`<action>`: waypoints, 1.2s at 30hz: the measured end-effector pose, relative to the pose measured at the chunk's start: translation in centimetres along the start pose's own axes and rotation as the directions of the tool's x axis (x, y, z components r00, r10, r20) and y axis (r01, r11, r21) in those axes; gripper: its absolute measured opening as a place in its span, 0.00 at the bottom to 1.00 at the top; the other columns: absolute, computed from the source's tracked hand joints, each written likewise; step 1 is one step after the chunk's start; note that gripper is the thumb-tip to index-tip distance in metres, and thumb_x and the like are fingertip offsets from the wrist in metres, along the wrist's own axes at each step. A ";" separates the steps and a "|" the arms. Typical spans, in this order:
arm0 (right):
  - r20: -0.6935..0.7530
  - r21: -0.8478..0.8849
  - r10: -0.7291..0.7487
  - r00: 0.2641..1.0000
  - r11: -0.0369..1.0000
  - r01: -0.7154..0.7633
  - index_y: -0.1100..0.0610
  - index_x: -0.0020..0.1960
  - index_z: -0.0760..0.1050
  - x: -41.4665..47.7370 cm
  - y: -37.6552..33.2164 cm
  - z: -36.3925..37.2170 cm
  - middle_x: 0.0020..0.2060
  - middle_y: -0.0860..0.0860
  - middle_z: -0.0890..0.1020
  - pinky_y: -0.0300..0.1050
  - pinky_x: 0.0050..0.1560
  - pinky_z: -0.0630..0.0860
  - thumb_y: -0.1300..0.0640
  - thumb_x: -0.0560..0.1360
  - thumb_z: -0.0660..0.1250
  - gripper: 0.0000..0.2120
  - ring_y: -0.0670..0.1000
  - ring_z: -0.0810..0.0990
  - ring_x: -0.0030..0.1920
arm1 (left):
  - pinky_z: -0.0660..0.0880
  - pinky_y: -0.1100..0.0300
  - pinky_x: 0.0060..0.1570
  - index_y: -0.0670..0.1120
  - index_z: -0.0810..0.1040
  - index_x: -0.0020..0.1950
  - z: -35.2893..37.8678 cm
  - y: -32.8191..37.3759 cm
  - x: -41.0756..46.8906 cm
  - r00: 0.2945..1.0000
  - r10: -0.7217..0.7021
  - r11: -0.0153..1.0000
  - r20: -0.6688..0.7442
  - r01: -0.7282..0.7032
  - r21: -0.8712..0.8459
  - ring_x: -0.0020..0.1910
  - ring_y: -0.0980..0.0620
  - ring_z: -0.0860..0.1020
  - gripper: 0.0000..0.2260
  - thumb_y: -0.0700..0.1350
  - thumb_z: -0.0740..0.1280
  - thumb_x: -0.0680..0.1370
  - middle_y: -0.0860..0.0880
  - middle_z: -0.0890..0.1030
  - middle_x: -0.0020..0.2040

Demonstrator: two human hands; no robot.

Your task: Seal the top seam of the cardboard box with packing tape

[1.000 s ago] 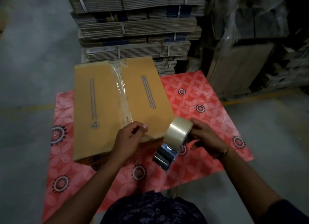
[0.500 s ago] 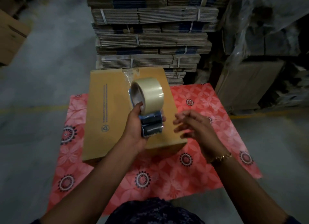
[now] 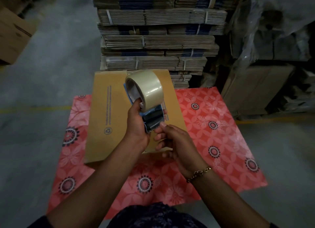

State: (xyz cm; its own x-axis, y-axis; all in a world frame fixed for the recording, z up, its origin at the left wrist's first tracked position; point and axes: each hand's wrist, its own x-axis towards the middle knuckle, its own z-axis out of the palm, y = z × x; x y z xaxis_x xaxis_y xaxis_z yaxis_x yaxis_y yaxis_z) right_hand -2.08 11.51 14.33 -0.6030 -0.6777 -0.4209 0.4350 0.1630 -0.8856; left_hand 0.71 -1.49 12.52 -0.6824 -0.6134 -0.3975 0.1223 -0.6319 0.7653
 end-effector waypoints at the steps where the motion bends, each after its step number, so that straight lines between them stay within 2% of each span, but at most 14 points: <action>1: -0.014 0.006 0.001 1.000 1.000 -0.001 0.57 0.47 0.81 0.1 0.0 0.2 0.35 0.49 0.81 0.38 0.27 0.68 0.48 0.78 0.67 0.12 0.48 0.77 0.31 | 0.76 0.54 0.44 0.39 0.80 0.57 0.0 0.0 0.0 1.000 0.007 1.000 -0.003 -0.007 -0.001 0.37 0.46 0.85 0.21 0.53 0.55 0.81 0.45 0.86 0.36; 6: -0.067 0.017 -0.050 0.996 0.999 0.051 0.57 0.45 0.78 0.5 0.2 0.5 0.31 0.47 0.81 0.37 0.24 0.64 0.53 0.78 0.69 0.07 0.45 0.75 0.27 | 0.80 0.54 0.40 0.40 0.82 0.56 0.0 -0.2 0.2 0.998 0.012 0.999 -0.059 -0.014 -0.029 0.40 0.43 0.84 0.25 0.56 0.64 0.70 0.42 0.85 0.42; 9: -0.081 0.000 -0.060 0.995 0.998 0.060 0.57 0.44 0.78 0.5 0.6 0.5 0.30 0.48 0.80 0.37 0.24 0.62 0.55 0.77 0.69 0.06 0.46 0.74 0.27 | 0.76 0.55 0.36 0.39 0.82 0.51 0.0 -0.4 0.4 0.998 -0.016 0.996 -0.056 0.011 -0.083 0.37 0.43 0.80 0.19 0.54 0.65 0.71 0.43 0.83 0.37; 14: -0.099 0.002 -0.083 0.992 0.997 0.083 0.54 0.37 0.75 0.4 0.6 0.5 0.28 0.48 0.78 0.38 0.23 0.61 0.57 0.77 0.69 0.10 0.46 0.73 0.25 | 0.79 0.57 0.34 0.38 0.80 0.60 -0.2 -0.7 0.9 0.998 -0.037 0.994 -0.054 0.031 -0.108 0.34 0.45 0.82 0.30 0.55 0.68 0.63 0.43 0.83 0.40; 16: -0.119 -0.003 -0.111 0.987 0.994 0.111 0.54 0.36 0.75 0.3 0.7 0.6 0.28 0.48 0.77 0.38 0.23 0.62 0.58 0.78 0.68 0.11 0.46 0.73 0.25 | 0.79 0.58 0.34 0.39 0.81 0.60 0.0 -0.5 1.2 0.999 -0.042 0.993 -0.029 0.038 -0.115 0.33 0.46 0.82 0.29 0.55 0.67 0.65 0.44 0.83 0.39; 19: -0.143 0.013 -0.133 0.981 0.991 0.136 0.54 0.36 0.75 0.1 0.9 0.7 0.28 0.49 0.76 0.37 0.22 0.62 0.60 0.78 0.67 0.11 0.46 0.73 0.25 | 0.78 0.60 0.33 0.38 0.79 0.63 0.4 -0.2 1.6 0.998 -0.059 0.987 0.016 0.061 -0.149 0.32 0.47 0.81 0.24 0.52 0.61 0.75 0.45 0.83 0.36; 22: -0.168 0.044 -0.123 0.978 0.990 0.132 0.53 0.35 0.74 -0.6 1.6 0.2 0.27 0.49 0.76 0.37 0.21 0.62 0.61 0.78 0.67 0.13 0.46 0.73 0.24 | 0.77 0.59 0.33 0.38 0.79 0.62 0.4 -0.6 2.0 0.997 -0.073 0.989 0.018 0.075 -0.126 0.33 0.45 0.80 0.27 0.52 0.63 0.69 0.43 0.81 0.38; 24: -0.176 0.060 -0.115 0.978 0.990 0.128 0.53 0.34 0.74 -1.3 2.3 -0.3 0.27 0.51 0.76 0.37 0.21 0.62 0.62 0.78 0.67 0.14 0.47 0.73 0.23 | 0.77 0.59 0.32 0.37 0.79 0.62 0.3 -1.0 2.2 0.998 -0.063 0.991 0.013 0.064 -0.117 0.33 0.45 0.79 0.26 0.52 0.62 0.70 0.43 0.80 0.38; 25: -0.178 0.067 -0.110 0.978 0.990 0.123 0.53 0.34 0.75 -1.7 2.6 -0.5 0.27 0.51 0.76 0.37 0.20 0.62 0.61 0.78 0.67 0.14 0.47 0.73 0.23 | 0.77 0.59 0.32 0.36 0.80 0.60 0.2 -1.1 2.4 0.998 -0.066 0.992 0.014 0.067 -0.110 0.32 0.45 0.79 0.24 0.51 0.61 0.73 0.43 0.80 0.37; 27: -0.184 0.058 -0.096 0.978 0.992 0.109 0.56 0.38 0.76 -2.1 3.1 -0.9 0.28 0.51 0.77 0.37 0.20 0.62 0.60 0.78 0.68 0.10 0.47 0.73 0.24 | 0.77 0.60 0.31 0.37 0.85 0.46 0.3 -1.4 2.5 0.997 -0.077 0.992 0.024 0.080 -0.099 0.30 0.46 0.79 0.21 0.50 0.57 0.78 0.44 0.82 0.33; 29: -0.191 0.027 -0.073 0.979 0.996 0.080 0.62 0.42 0.76 -1.9 3.8 -1.3 0.29 0.50 0.78 0.37 0.21 0.62 0.60 0.78 0.68 0.08 0.47 0.73 0.25 | 0.77 0.60 0.31 0.42 0.87 0.35 0.3 -2.1 2.7 0.995 -0.096 0.992 0.042 0.099 -0.073 0.30 0.46 0.81 0.26 0.50 0.55 0.80 0.45 0.83 0.32; 30: -0.197 0.009 -0.060 0.979 0.998 0.063 0.61 0.42 0.76 -1.9 4.1 -1.5 0.29 0.50 0.78 0.37 0.21 0.62 0.59 0.78 0.68 0.08 0.47 0.73 0.25 | 0.78 0.59 0.31 0.43 0.87 0.33 0.3 -2.6 2.8 0.993 -0.109 0.992 0.044 0.112 -0.054 0.31 0.47 0.82 0.27 0.50 0.54 0.81 0.45 0.84 0.32; 32: -0.218 -0.004 -0.036 0.975 0.999 0.036 0.57 0.40 0.76 -1.9 5.0 -2.1 0.29 0.50 0.79 0.37 0.22 0.62 0.59 0.79 0.68 0.09 0.47 0.73 0.25 | 0.78 0.59 0.31 0.44 0.87 0.33 0.3 -3.5 3.0 0.991 -0.132 0.991 0.002 0.132 -0.011 0.31 0.48 0.82 0.27 0.50 0.54 0.81 0.45 0.84 0.32; 36: -0.291 0.038 0.058 0.955 0.998 -0.049 0.58 0.42 0.78 -2.1 7.1 -3.9 0.30 0.51 0.79 0.38 0.23 0.62 0.57 0.78 0.69 0.07 0.47 0.73 0.25 | 0.74 0.62 0.31 0.49 0.81 0.41 -0.4 -5.2 4.0 0.989 -0.103 0.960 -0.105 0.127 0.251 0.29 0.55 0.81 0.13 0.44 0.60 0.81 0.55 0.83 0.29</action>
State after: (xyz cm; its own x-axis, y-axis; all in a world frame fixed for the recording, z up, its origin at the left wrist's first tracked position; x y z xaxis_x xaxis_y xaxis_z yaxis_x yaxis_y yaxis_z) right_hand -0.33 16.86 8.19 -0.7452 -0.4291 -0.5105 0.4893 0.1683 -0.8557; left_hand -2.40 -0.82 6.73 -0.6117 -0.5915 -0.5253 -0.1497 -0.5654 0.8111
